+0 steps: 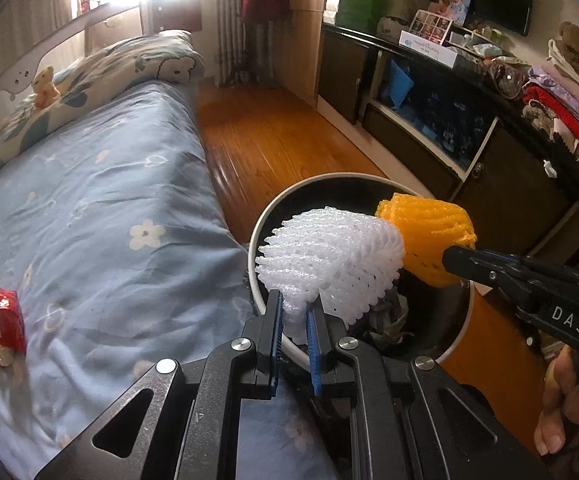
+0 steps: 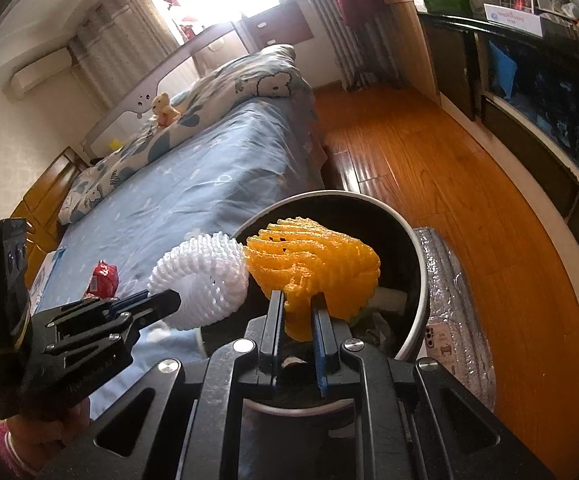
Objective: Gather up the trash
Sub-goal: 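Open both tools to drop the nets into the bin, then move both open tools back over the cartons and packets on the bed, then grasp the green juice carton with the left tool while the right tool grasps the red snack packet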
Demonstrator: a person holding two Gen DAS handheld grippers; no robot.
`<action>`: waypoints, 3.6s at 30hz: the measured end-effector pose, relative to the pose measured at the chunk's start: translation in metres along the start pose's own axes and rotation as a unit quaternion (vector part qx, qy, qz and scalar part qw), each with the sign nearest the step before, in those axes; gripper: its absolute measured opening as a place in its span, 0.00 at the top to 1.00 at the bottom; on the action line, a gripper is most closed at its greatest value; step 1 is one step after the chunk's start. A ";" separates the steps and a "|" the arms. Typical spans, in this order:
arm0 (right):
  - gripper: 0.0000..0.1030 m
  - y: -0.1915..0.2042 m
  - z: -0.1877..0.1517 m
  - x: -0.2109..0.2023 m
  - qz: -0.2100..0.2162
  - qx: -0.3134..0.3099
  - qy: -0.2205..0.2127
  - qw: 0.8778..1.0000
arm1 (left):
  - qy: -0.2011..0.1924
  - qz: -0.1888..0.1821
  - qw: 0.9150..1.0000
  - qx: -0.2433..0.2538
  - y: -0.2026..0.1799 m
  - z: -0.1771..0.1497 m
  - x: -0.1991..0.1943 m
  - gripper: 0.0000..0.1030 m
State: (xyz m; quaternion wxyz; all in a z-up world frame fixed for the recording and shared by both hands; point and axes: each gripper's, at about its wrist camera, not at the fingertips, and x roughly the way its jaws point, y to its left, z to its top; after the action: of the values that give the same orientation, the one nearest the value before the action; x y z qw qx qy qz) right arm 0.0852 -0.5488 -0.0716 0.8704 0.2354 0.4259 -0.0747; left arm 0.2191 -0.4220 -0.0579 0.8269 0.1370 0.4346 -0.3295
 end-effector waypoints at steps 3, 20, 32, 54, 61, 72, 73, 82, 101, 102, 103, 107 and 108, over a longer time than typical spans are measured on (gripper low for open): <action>0.87 -0.002 0.000 0.005 -0.004 0.001 0.008 1.000 | 0.006 -0.002 1.000 0.000 0.000 0.003 0.008 0.90; 0.54 -0.009 -0.001 0.007 -0.005 0.017 0.008 1.000 | -0.006 -0.014 0.999 -0.036 0.019 -0.016 -0.001 0.46; 0.27 0.064 -0.009 0.006 0.054 -0.027 -0.006 0.998 | -0.023 0.023 0.994 -0.100 0.077 -0.074 -0.056 0.43; 0.25 0.224 -0.043 0.069 0.130 -0.114 0.053 0.983 | -0.041 0.117 0.962 -0.245 0.198 -0.182 -0.162 0.43; 0.26 0.254 -0.045 0.095 0.141 -0.129 0.070 0.979 | -0.039 0.139 0.953 -0.267 0.228 -0.183 -0.170 0.43; 0.26 0.299 -0.037 0.147 0.155 -0.138 0.093 0.974 | -0.013 0.160 0.954 -0.252 0.301 -0.169 -0.143 0.37; 0.26 0.302 -0.036 0.152 0.155 -0.137 0.095 0.974 | -0.008 0.164 0.956 -0.245 0.311 -0.167 -0.141 0.36; 0.27 0.322 -0.025 0.207 0.151 -0.115 0.111 0.975 | 0.017 0.163 0.965 -0.205 0.383 -0.150 -0.102 0.24; 0.96 0.335 -0.022 0.236 0.187 -0.101 0.136 0.968 | 0.054 0.128 0.974 -0.179 0.426 -0.148 -0.029 0.81; 0.96 0.334 -0.023 0.234 0.187 -0.102 0.136 0.967 | 0.051 0.126 0.973 -0.185 0.423 -0.151 -0.031 0.82; 0.96 0.332 -0.024 0.231 0.187 -0.102 0.136 0.968 | 0.044 0.129 0.972 -0.190 0.418 -0.153 -0.034 0.82; 0.97 0.324 -0.029 0.212 0.190 -0.103 0.128 0.968 | 0.023 0.130 0.972 -0.194 0.394 -0.158 -0.049 0.83; 0.97 0.322 -0.029 0.207 0.191 -0.104 0.125 0.968 | 0.018 0.127 0.972 -0.196 0.389 -0.159 -0.053 0.83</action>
State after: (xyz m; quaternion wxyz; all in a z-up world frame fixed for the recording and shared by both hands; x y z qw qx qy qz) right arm 0.3003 -0.2376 -0.1363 0.8279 0.2285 0.4842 0.1675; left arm 0.3562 -0.0283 -0.1314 0.8648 0.0319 0.4847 -0.1275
